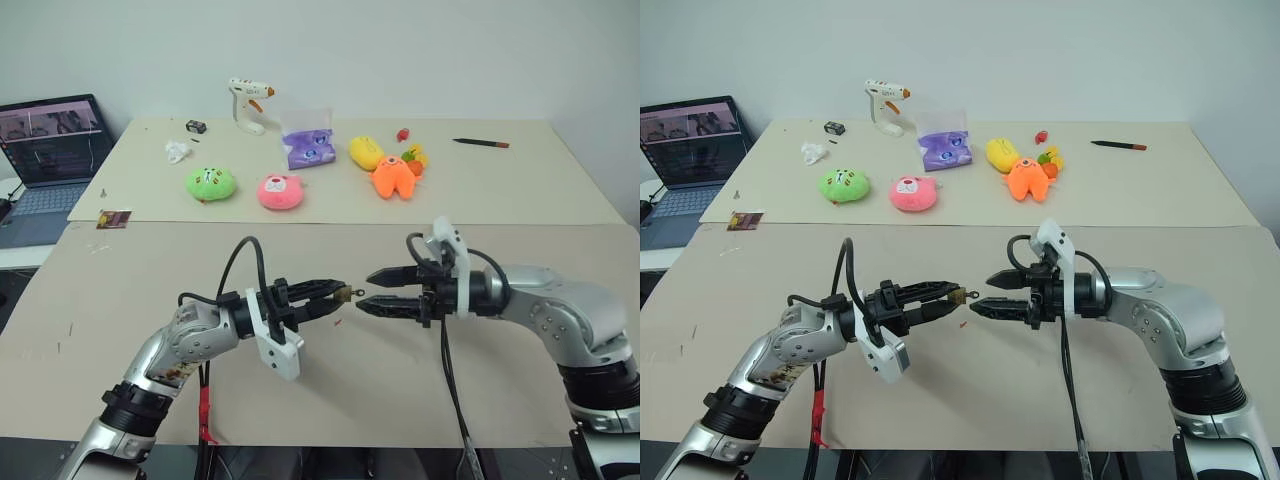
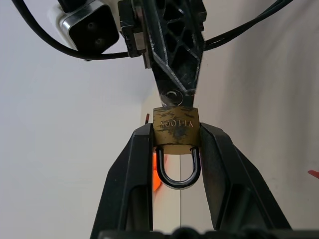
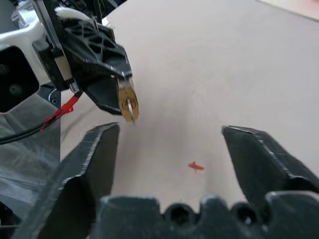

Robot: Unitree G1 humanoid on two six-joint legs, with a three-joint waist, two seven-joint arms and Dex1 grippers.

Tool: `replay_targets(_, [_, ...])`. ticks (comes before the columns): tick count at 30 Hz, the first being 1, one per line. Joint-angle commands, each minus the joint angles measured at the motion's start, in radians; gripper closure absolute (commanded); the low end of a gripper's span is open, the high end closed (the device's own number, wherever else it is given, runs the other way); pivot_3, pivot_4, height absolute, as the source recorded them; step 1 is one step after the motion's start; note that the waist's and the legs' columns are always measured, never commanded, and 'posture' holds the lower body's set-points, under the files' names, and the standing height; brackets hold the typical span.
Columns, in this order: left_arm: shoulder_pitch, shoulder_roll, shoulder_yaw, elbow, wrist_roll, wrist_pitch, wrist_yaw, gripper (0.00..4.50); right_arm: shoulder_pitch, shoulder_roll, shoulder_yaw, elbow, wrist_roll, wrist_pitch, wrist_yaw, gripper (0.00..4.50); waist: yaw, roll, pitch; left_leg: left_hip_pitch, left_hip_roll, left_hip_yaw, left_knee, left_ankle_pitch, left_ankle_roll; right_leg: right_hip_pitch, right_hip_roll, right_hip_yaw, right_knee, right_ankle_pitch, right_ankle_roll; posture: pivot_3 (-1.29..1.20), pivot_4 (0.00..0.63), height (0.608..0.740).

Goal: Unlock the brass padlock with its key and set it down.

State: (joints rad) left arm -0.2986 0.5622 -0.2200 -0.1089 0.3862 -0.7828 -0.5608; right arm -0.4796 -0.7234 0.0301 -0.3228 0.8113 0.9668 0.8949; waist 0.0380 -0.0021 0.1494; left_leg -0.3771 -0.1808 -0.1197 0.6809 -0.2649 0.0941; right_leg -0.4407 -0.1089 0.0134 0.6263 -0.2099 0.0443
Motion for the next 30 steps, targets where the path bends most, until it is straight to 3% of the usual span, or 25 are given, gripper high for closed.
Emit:
replay_targets(1, [-0.013, 0.003, -0.005, -0.037, -0.031, 0.003, 0.011, 3.68, -0.022, 0.0, -0.038, -0.026, 0.037, 0.007, 0.011, 2.14, 0.0, 0.0, 0.0, 0.0, 0.0, 0.0, 0.0, 0.0, 0.0, 0.0, 0.0, 0.0, 0.0, 0.0, 0.0, 0.0, 0.15, 0.74])
replay_targets(6, [-0.019, 0.0, -0.009, -0.038, -0.036, 0.012, 0.009, 3.68, -0.027, -0.011, -0.041, -0.05, 0.067, 0.025, 0.018, 3.82, 0.0, 0.0, 0.0, 0.0, 0.0, 0.0, 0.0, 0.0, 0.0, 0.0, 0.0, 0.0, 0.0, 0.0, 0.0, 0.0, 0.15, 0.74])
replay_targets(19, [-0.027, -0.003, -0.017, -0.048, -0.025, 0.015, 0.017, 3.68, -0.014, -0.006, -0.039, -0.055, 0.095, 0.064, 0.008, 3.82, 0.0, 0.0, 0.0, 0.0, 0.0, 0.0, 0.0, 0.0, 0.0, 0.0, 0.0, 0.0, 0.0, 0.0, 0.0, 0.0, 0.15, 0.74])
replay_targets(22, [-0.023, -0.003, -0.018, -0.052, -0.024, 0.017, 0.02, 3.68, -0.011, -0.012, -0.041, -0.051, 0.108, 0.078, 0.015, 4.46, 0.0, 0.0, 0.0, 0.0, 0.0, 0.0, 0.0, 0.0, 0.0, 0.0, 0.0, 0.0, 0.0, 0.0, 0.0, 0.0, 0.15, 0.74])
replay_targets(30, [-0.016, -0.005, -0.014, -0.057, -0.012, 0.015, 0.03, 3.68, -0.017, -0.017, -0.042, -0.051, 0.113, 0.083, 0.022, 4.46, 0.001, 0.0, 0.0, 0.0, 0.0, 0.0, 0.0, 0.0, 0.0, 0.0, 0.0, 0.0, 0.0, 0.0, 0.0, 0.0, 0.15, 0.74])
